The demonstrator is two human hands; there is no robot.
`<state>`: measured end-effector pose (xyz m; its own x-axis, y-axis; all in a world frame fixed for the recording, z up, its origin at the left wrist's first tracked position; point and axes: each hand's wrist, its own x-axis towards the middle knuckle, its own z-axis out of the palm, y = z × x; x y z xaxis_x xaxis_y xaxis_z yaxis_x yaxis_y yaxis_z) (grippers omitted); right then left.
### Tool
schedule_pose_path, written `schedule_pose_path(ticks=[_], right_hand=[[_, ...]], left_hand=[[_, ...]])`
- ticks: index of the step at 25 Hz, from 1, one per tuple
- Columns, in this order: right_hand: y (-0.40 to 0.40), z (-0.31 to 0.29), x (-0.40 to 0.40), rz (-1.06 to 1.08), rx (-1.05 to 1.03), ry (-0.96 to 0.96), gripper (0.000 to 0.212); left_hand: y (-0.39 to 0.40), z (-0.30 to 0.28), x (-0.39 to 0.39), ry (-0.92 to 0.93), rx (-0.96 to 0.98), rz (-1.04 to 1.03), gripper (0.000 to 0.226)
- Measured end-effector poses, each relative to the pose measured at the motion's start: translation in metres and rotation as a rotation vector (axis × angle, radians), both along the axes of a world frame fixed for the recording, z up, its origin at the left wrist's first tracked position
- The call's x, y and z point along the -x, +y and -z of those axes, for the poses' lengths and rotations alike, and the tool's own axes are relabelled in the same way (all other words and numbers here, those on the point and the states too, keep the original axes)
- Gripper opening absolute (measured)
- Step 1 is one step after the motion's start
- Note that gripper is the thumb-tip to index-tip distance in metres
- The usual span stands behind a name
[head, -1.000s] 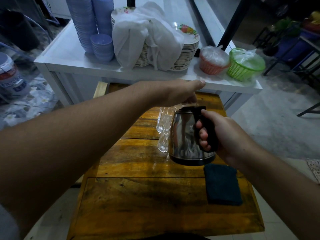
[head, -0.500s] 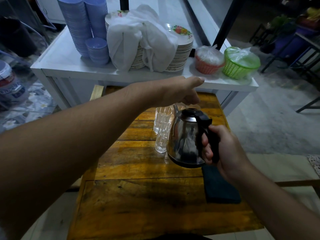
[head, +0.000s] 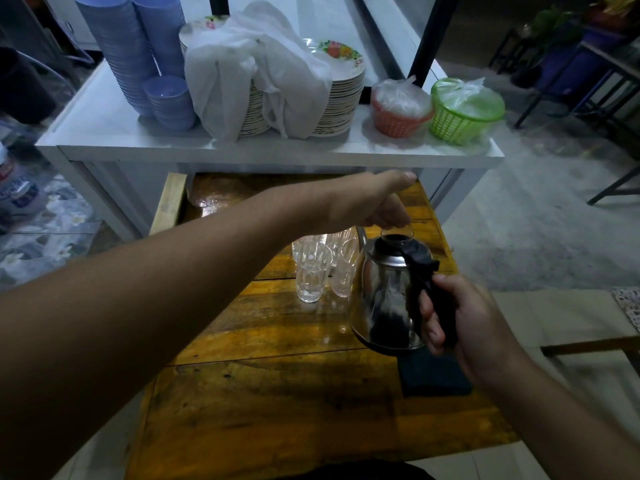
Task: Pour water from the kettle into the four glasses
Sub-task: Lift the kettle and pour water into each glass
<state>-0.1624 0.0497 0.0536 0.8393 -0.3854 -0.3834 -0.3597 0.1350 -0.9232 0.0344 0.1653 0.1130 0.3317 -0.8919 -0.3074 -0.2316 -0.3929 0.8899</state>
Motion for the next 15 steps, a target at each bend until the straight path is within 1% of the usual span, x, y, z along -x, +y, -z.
schedule_pose_path(ticks=[6, 10, 15], right_hand=[[-0.010, 0.007, 0.013, -0.007, 0.031, 0.130, 0.057], [-0.010, 0.000, 0.009, -0.066, 0.039, 0.209, 0.051], [-0.009, -0.015, 0.001, -0.085, 0.009, 0.243, 0.048]], left_hand=[[-0.014, 0.024, 0.009, -0.036, -0.110, 0.088, 0.076], [-0.018, 0.025, 0.012, -0.101, -0.170, 0.094, 0.076], [-0.024, 0.021, 0.012, -0.113, -0.189, 0.073, 0.076]])
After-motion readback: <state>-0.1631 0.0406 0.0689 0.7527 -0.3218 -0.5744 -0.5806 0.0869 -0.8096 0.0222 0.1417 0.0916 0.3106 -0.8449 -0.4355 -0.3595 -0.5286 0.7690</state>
